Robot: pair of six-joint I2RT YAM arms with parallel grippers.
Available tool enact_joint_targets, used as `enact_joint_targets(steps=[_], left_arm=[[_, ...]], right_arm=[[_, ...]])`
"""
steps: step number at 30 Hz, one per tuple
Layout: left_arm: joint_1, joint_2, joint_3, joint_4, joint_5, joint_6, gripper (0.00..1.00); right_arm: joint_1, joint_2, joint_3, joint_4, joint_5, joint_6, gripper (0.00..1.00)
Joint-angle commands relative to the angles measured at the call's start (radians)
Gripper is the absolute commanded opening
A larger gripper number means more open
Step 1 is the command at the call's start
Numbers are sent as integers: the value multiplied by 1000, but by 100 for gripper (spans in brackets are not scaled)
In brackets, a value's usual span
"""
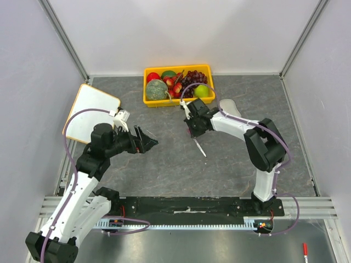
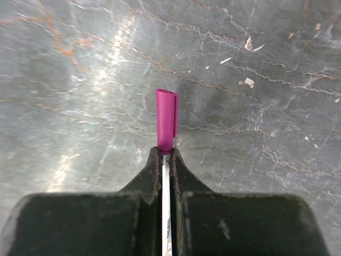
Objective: Write a sentence on the whiteboard
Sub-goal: Pick up the whiteboard marker from the center of the board, then pass from the right arm to the left
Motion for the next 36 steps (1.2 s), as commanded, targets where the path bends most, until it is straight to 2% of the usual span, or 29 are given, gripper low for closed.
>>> enact_joint_targets(steps=[1, 6, 13, 19, 24, 29, 32, 35, 36], left_arm=[[-10, 64, 88, -15, 19, 46, 95], [-85, 226, 163, 50, 43, 32, 93], [-235, 438, 244, 270, 95, -35, 92], [-355, 584, 330, 346, 86, -57, 89], [-400, 656, 367, 346, 40, -52, 86], [-406, 685, 367, 346, 22, -45, 74], [-408, 695, 366, 346, 17, -38, 63], [-407, 701, 367, 358, 23, -38, 38], [-407, 698, 367, 363, 25, -38, 22]], right_arm=[[-15, -186, -10, 89, -82, 119, 0], [-21, -368, -93, 207, -79, 262, 0], [-62, -583, -242, 389, -95, 506, 0], [-72, -632, -259, 408, -102, 564, 0], [-76, -657, -254, 416, -109, 586, 0], [-84, -677, -257, 420, -112, 603, 0], [-90, -686, -261, 431, -118, 610, 0], [-92, -685, -261, 434, -133, 615, 0], [-92, -681, -259, 436, -141, 616, 0]])
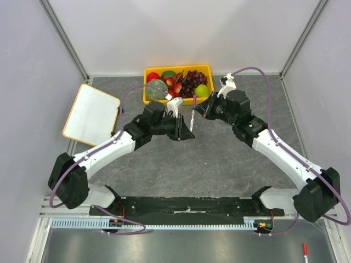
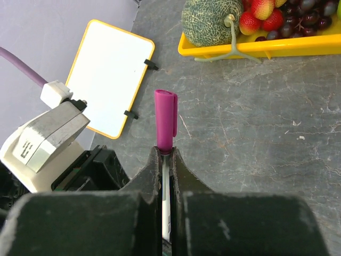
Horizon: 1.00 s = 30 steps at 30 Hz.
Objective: Write a sentence on the whiteboard
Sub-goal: Pass from the right arm to the left
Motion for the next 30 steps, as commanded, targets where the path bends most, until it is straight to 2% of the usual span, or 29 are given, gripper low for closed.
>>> enact_joint_targets(steps=[1, 2, 5, 7, 9, 10, 11, 14, 19, 21, 23, 26, 30], left_arm=[[-5, 2, 32, 62, -7, 2, 10], [-5, -4, 32, 63, -9, 4, 2], [-5, -27, 32, 47, -27, 16, 2], [-5, -51, 38, 10, -59, 33, 2], [0, -74, 49, -41, -86, 57, 2], [1, -87, 55, -68, -99, 71, 2], [1, -99, 64, -93, -106, 84, 2], [1, -137, 94, -196, -136, 143, 2], [8, -219, 126, -337, -141, 217, 2], [8, -245, 143, -389, -113, 248, 2], [9, -256, 161, -435, -72, 269, 2], [9, -263, 181, -470, -28, 282, 2], [9, -268, 195, -470, 28, 274, 2]], right_arm=[[-6, -17, -2, 48, -35, 26, 0], [-8, -15, -5, 49, -44, 26, 0], [-16, -16, -5, 57, -70, 8, 21], [-26, -29, -1, 57, -87, -12, 57], [-43, -44, 1, 55, -110, -31, 86], [-52, -53, 4, 55, -121, -42, 95], [-63, -59, 8, 57, -138, -55, 98], [-103, -63, 31, 58, -236, -98, 98], [-138, -12, 81, 69, -511, -143, 98], [-138, 0, 70, 168, -659, -126, 98], [-137, -1, 36, 337, -782, -53, 98], [-129, -10, 10, 453, -873, 12, 94], [-89, 2, 30, 396, -882, -29, 82]])
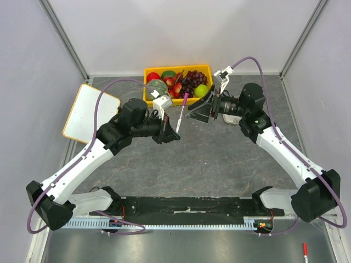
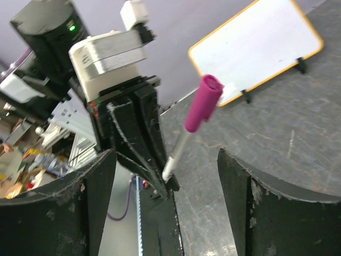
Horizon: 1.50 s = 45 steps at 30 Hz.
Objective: Write a sentence on the whiteboard
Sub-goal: Pass from the right arm to the left, then pass from the left arm to the right
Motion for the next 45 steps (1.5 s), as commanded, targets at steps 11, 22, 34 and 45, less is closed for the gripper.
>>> enact_joint_targets(steps=[11, 22, 34, 45], left_arm=[[1, -17, 35, -32, 159, 41, 2], [1, -46, -8, -26, 176, 46, 2], [3, -68, -39, -34, 32, -5, 81], [162, -109, -166, -66, -310, -200, 99]], right_arm=[[93, 44, 39, -34, -100, -62, 61], [91, 49, 33, -12, -131, -31, 26], [76, 12, 5, -123, -67, -111, 0], [11, -16, 1, -405, 299, -266, 0]])
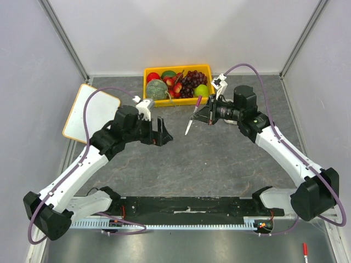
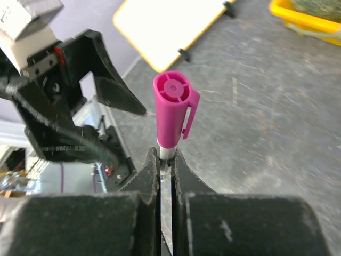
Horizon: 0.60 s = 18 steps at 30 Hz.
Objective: Write a sentence on the whiteboard
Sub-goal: Pass from the left arm to the right, then move the whiteboard to the center of the board.
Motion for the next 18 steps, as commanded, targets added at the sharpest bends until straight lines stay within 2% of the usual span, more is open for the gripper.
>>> enact_joint_targets(steps=[1, 9, 12, 18], left_arm=[[146, -11, -66, -26, -136, -140, 99], [405, 97, -152, -40, -222, -241, 100], [437, 165, -137, -49, -303, -267, 100], [490, 340, -85, -46, -365, -304, 98]], right_arm=[[-13, -32, -3, -116, 171, -92, 0], [-13, -39, -47, -129, 237, -124, 0], [-13, -43, -61, -130, 241, -133, 0], [-15, -50, -93, -130, 240, -149, 0]])
